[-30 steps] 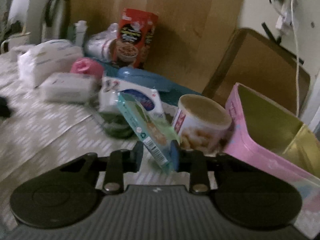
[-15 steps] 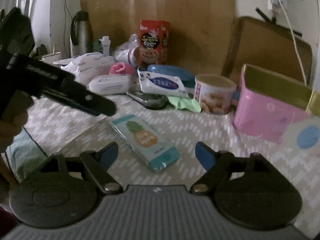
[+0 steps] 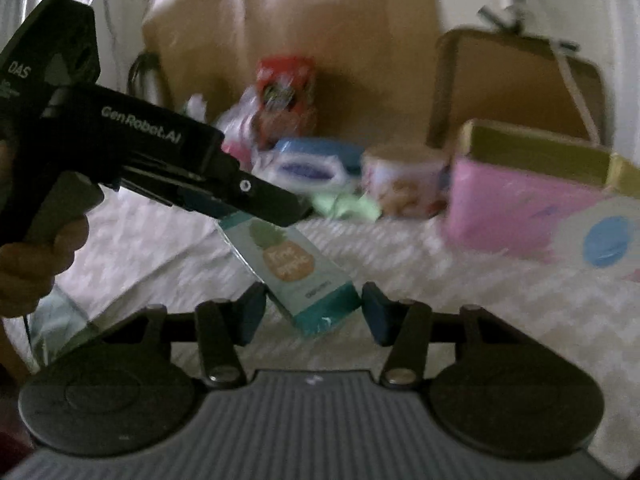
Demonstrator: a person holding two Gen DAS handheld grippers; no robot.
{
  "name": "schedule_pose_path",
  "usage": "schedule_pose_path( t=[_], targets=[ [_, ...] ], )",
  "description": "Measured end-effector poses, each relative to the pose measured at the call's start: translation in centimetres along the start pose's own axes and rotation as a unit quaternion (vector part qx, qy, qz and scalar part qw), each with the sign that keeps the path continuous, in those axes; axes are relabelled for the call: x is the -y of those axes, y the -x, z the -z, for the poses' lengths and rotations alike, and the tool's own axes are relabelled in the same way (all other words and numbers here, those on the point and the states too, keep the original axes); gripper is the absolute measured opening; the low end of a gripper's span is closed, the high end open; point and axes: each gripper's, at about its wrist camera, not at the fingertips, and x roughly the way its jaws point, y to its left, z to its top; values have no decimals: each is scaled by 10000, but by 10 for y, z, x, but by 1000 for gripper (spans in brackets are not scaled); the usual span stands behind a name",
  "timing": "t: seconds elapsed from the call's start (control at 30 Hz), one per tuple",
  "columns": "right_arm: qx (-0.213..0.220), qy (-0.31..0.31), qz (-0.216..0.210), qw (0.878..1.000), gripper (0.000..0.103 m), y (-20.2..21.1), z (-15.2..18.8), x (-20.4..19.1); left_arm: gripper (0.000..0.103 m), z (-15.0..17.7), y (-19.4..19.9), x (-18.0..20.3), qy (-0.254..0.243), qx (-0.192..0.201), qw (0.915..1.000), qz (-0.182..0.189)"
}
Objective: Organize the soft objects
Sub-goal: 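Carry the card into the pink tin box and open the left tool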
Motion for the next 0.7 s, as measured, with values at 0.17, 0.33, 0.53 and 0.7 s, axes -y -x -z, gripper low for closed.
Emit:
schedule_pose_path(
  t=[0.17, 0.33, 0.53, 0.7],
  targets=[
    [676, 106, 556, 9961, 55, 25, -20, 25, 62, -47, -25, 44, -505, 227, 9983, 178],
    [1016, 153, 1180, 9877, 55, 34, -40, 66, 62, -88, -79, 79, -863, 324, 9954, 280],
    [927, 4, 1619, 9824, 56, 11, -54, 111, 61, -108, -157, 75, -365, -133, 9992, 110],
    [732, -105, 1872, 9795, 57, -13, -64, 130, 64, -101, -155, 68, -338, -126, 9993, -25]
  ],
)
